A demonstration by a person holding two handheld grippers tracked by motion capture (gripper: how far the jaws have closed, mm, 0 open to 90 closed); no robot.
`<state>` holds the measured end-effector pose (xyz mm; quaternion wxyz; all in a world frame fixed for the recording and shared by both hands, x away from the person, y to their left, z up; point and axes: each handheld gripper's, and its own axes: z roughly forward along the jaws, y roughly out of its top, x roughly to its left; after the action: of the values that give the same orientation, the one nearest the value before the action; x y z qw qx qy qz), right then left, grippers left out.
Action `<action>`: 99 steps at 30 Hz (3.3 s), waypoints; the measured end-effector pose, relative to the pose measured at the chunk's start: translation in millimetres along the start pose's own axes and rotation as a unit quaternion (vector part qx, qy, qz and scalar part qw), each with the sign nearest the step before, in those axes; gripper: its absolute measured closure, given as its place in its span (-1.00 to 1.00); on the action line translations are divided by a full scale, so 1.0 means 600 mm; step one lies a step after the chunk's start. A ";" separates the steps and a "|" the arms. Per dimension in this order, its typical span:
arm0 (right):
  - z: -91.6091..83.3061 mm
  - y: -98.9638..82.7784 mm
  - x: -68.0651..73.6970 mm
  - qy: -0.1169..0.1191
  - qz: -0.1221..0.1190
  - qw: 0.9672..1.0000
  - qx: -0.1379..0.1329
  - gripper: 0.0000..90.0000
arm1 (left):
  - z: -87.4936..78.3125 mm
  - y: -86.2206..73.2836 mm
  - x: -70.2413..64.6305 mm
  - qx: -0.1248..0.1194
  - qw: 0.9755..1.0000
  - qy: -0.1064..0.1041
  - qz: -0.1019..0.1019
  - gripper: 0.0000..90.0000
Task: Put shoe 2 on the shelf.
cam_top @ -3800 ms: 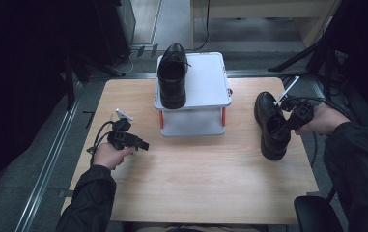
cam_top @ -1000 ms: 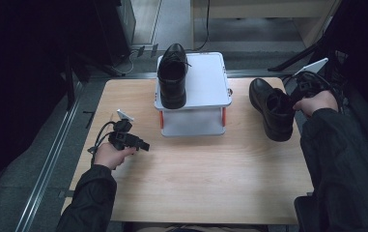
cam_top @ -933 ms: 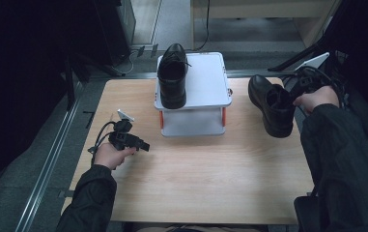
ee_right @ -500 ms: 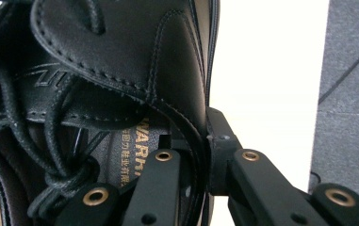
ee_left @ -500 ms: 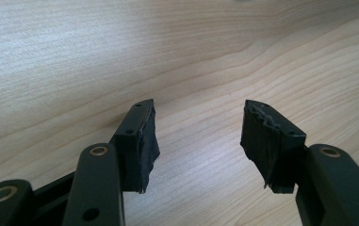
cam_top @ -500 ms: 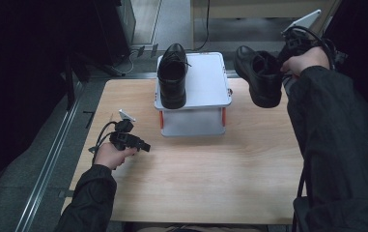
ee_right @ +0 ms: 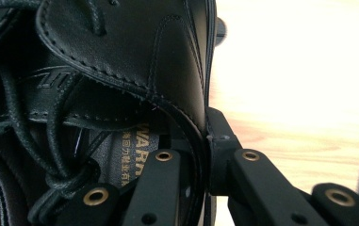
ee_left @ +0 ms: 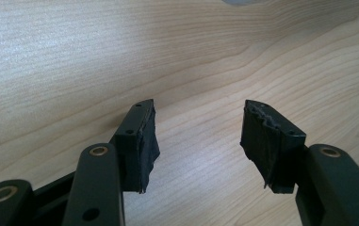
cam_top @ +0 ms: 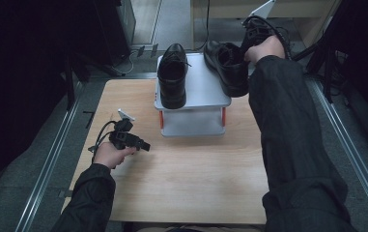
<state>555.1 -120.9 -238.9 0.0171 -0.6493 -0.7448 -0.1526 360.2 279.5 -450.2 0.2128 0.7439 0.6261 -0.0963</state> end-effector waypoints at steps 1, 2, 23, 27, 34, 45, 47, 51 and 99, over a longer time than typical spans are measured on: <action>0.003 0.001 0.007 0.003 0.001 1.000 -0.001 0.89 | 0.000 0.000 0.000 0.000 1.000 0.000 0.000 0.00; 0.006 0.003 0.015 0.003 -0.001 1.000 -0.001 0.89 | 0.000 0.001 0.000 0.000 1.000 -0.001 -0.003 0.00; 0.039 -0.017 0.090 0.037 -0.030 0.999 -0.003 0.74 | -0.004 0.001 0.007 -0.003 1.000 -0.003 -0.007 0.00; 0.051 -0.026 0.088 0.051 -0.031 0.998 0.006 0.68 | -0.005 0.000 0.010 -0.001 1.000 -0.002 -0.008 0.01; 0.055 -0.034 0.094 0.072 -0.032 0.997 0.014 0.63 | -0.002 0.001 0.009 0.000 1.000 -0.002 -0.009 0.01; 0.056 -0.040 0.101 0.071 -0.042 0.997 0.010 0.56 | 0.001 0.006 0.005 -0.001 1.000 -0.003 -0.006 0.00; 0.056 -0.040 0.101 0.072 -0.043 0.996 0.008 0.52 | 0.002 0.006 0.004 -0.001 1.000 -0.003 -0.007 0.00; 0.054 -0.040 0.099 0.074 -0.050 0.996 0.005 0.43 | 0.002 0.006 0.004 -0.001 1.000 -0.003 -0.007 0.00; 0.049 -0.137 -0.082 0.163 -0.132 0.977 -0.043 0.10 | -0.003 0.003 0.012 -0.009 1.000 0.014 -0.004 -0.02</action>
<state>487.7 -169.7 -294.9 0.0900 -0.5116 -0.8041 -0.2891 363.2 286.4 -451.0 0.2105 0.7409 0.6325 -0.0812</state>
